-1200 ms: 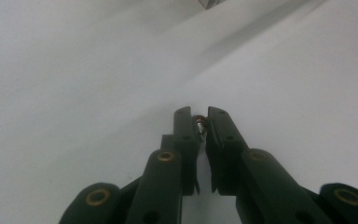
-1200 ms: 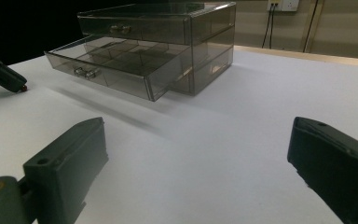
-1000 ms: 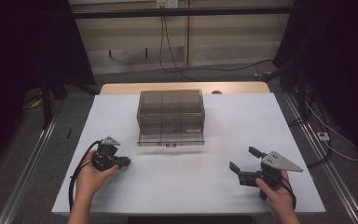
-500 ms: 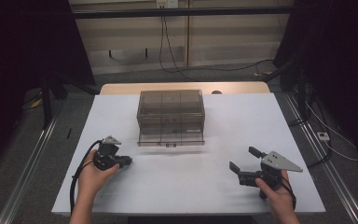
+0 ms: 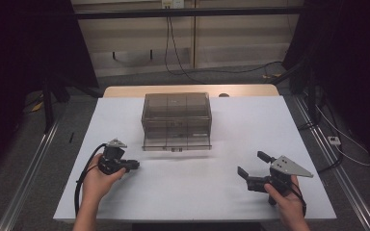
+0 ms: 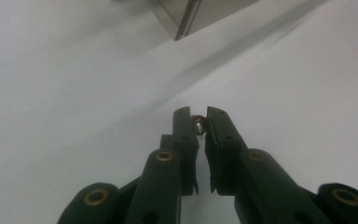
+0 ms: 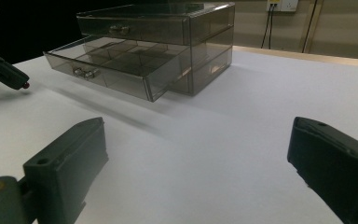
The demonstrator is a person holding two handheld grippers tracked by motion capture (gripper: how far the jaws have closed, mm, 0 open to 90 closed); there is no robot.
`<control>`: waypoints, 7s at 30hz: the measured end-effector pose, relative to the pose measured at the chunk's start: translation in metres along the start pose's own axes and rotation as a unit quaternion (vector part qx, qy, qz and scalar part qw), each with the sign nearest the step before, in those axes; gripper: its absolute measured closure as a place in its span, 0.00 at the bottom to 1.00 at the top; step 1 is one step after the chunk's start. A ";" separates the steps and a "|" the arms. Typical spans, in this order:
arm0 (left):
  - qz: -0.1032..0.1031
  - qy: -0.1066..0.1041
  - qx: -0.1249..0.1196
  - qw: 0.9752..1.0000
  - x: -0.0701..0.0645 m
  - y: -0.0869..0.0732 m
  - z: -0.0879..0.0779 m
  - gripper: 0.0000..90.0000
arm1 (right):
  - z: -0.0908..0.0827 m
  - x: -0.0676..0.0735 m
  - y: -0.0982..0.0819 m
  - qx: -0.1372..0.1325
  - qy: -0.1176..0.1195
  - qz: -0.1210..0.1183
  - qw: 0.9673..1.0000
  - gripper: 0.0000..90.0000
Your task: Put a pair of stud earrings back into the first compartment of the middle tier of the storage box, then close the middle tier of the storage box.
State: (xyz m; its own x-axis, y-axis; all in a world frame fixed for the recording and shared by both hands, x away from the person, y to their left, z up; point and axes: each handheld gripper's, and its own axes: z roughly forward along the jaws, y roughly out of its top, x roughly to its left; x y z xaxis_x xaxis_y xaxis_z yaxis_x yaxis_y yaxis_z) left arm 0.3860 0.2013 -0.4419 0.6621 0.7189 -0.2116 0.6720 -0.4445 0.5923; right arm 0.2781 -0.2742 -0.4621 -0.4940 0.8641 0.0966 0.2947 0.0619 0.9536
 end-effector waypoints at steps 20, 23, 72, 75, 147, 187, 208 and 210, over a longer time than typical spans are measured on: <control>0.014 -0.036 -0.011 0.999 -0.016 0.036 -0.012 0.93 | 0.000 0.000 0.000 0.001 0.000 0.000 1.000 0.05; 0.015 -0.038 -0.015 0.999 -0.018 0.044 -0.014 0.93 | 0.000 -0.001 0.000 0.000 0.001 0.000 1.000 0.05; 0.023 -0.024 -0.022 0.999 -0.016 0.104 0.003 0.93 | 0.000 -0.002 -0.001 0.000 0.002 0.004 1.000 0.05; 0.019 -0.021 -0.018 0.999 -0.013 0.104 0.006 0.93 | 0.000 -0.002 0.000 -0.002 0.002 0.007 1.000 0.05; 0.056 -0.042 -0.027 0.997 -0.038 0.101 0.014 0.47 | 0.000 -0.003 -0.001 0.001 0.001 0.004 1.000 0.05; 0.085 -0.084 0.015 0.993 -0.050 0.067 0.049 1.00 | 0.001 -0.003 0.000 -0.003 0.000 0.009 1.000 0.05; 0.058 -0.047 -0.024 0.997 -0.033 0.094 0.066 1.00 | 0.001 -0.003 -0.001 0.001 -0.002 0.006 1.000 0.05; 0.059 -0.042 -0.024 0.997 -0.028 0.097 0.069 1.00 | 0.001 -0.002 -0.001 0.001 0.000 0.009 1.000 0.05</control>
State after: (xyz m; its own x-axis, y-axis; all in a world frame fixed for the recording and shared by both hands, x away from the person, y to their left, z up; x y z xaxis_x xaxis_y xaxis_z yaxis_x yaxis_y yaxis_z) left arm 0.4554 0.1007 -0.4325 0.7624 0.6146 -0.2024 0.5728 -0.4955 0.6530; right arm 0.2798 -0.2750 -0.4632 -0.4882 0.8652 0.1145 0.3049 0.0462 0.9513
